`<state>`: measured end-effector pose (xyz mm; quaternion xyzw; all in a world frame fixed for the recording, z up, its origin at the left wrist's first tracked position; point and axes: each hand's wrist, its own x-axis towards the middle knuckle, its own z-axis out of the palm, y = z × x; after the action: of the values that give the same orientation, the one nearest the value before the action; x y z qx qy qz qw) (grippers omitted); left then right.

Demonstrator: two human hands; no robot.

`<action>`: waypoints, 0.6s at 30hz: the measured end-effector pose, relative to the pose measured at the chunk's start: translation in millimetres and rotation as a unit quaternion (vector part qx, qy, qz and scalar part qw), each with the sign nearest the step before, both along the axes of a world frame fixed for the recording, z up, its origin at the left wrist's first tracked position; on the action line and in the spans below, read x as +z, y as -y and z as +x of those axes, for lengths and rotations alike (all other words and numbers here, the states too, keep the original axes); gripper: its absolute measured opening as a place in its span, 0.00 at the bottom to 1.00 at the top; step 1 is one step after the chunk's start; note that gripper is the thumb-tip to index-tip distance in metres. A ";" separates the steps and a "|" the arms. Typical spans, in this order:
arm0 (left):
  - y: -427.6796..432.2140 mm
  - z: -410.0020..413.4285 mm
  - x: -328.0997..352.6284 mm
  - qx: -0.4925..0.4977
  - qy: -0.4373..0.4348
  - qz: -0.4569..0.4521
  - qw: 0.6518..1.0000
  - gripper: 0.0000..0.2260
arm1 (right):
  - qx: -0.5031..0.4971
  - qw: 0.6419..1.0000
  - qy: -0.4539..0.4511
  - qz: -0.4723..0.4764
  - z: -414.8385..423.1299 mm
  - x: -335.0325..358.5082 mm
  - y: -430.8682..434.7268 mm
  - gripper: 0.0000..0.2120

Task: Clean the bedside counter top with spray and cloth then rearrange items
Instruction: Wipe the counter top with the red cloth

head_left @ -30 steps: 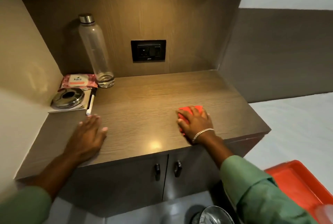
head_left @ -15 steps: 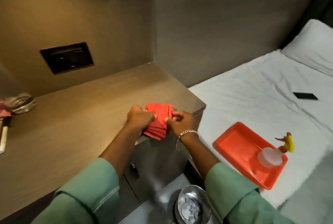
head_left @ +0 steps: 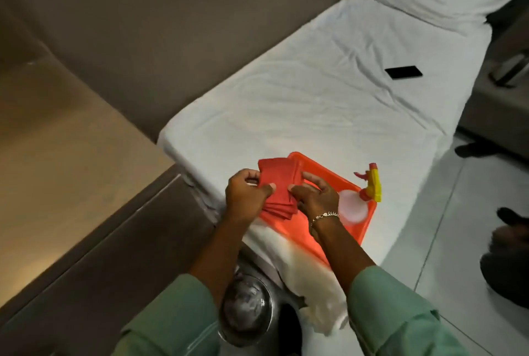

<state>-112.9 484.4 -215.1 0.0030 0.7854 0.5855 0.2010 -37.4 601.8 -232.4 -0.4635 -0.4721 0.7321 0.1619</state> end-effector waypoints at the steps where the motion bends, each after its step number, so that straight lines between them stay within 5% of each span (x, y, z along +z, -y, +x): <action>1: -14.0 -1.7 -19.3 -0.004 -0.012 -0.024 1.000 0.10 | -0.011 0.999 0.030 0.016 -3.2 -16.9 -12.2 0.22; 7: -78.1 -16.8 -130.3 -0.045 -0.050 -0.108 0.992 0.20 | -0.009 0.972 0.200 0.122 -26.5 -133.0 -62.8 0.20; 12: -91.8 -23.6 -157.3 -0.238 -0.050 -0.173 0.954 0.32 | 0.116 0.919 0.257 0.274 -35.7 -171.4 -77.1 0.18; 16: -77.8 -12.2 -111.7 -0.190 -0.103 -0.189 0.958 0.25 | 0.209 0.866 0.288 0.350 -30.4 -135.4 -77.0 0.20; 18: -64.2 -4.6 -69.0 -0.130 -0.175 -0.148 0.965 0.19 | 0.204 0.860 0.235 0.405 -25.7 -97.9 -66.4 0.17</action>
<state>-117.5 548.6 -284.1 0.1772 0.8791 0.4221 0.1329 -63.1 668.2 -330.3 -0.4081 -0.8354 0.3622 0.0668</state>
